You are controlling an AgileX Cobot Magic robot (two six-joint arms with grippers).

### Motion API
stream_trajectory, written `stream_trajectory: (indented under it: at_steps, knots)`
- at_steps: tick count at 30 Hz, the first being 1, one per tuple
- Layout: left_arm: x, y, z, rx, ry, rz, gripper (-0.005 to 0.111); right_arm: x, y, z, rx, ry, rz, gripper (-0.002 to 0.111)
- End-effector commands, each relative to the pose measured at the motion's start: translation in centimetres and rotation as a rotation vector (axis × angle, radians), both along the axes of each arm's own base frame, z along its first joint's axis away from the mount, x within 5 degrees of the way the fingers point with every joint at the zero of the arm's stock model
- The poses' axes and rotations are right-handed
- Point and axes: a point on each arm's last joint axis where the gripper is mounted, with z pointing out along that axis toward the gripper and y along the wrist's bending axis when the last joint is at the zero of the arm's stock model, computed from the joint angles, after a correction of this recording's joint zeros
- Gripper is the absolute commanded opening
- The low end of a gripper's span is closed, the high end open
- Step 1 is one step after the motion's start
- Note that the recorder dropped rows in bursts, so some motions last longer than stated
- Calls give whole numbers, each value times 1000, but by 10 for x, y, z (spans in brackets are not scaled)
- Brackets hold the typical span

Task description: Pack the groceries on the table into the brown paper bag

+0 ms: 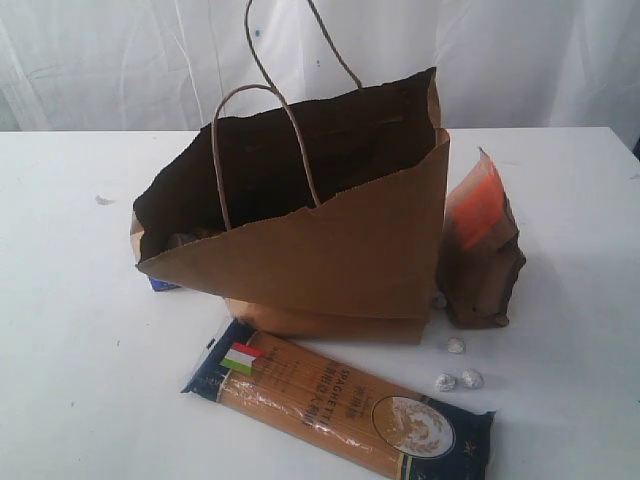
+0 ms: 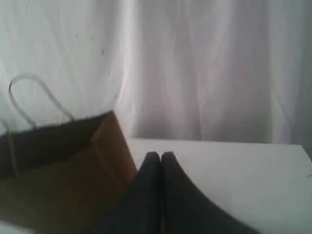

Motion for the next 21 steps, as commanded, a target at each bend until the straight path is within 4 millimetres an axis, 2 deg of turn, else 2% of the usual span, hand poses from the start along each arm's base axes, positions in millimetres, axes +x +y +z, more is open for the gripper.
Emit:
stream_trajectory:
  at_steps: [1, 5, 8, 11, 14, 16, 21]
  knots:
    - [0, 0, -1, -7, 5, 2, 0, 12, 22, 18, -251, 218, 251, 0]
    - [0, 0, -1, -7, 5, 2, 0, 35, 37, 31, -362, 391, 445, 0]
    - [0, 0, -1, -7, 5, 2, 0, 56, 50, 41, -391, 432, 576, 5]
    - [0, 0, -1, -7, 5, 2, 0, 78, 65, 49, -419, 410, 705, 23]
    - [0, 0, -1, -7, 5, 2, 0, 103, 78, 55, -467, 381, 747, 54]
    - [0, 0, -1, -7, 5, 2, 0, 118, 91, 55, -507, 387, 780, 67]
    - [0, 0, -1, -7, 5, 2, 0, 144, 129, 46, -720, 398, 894, 68]
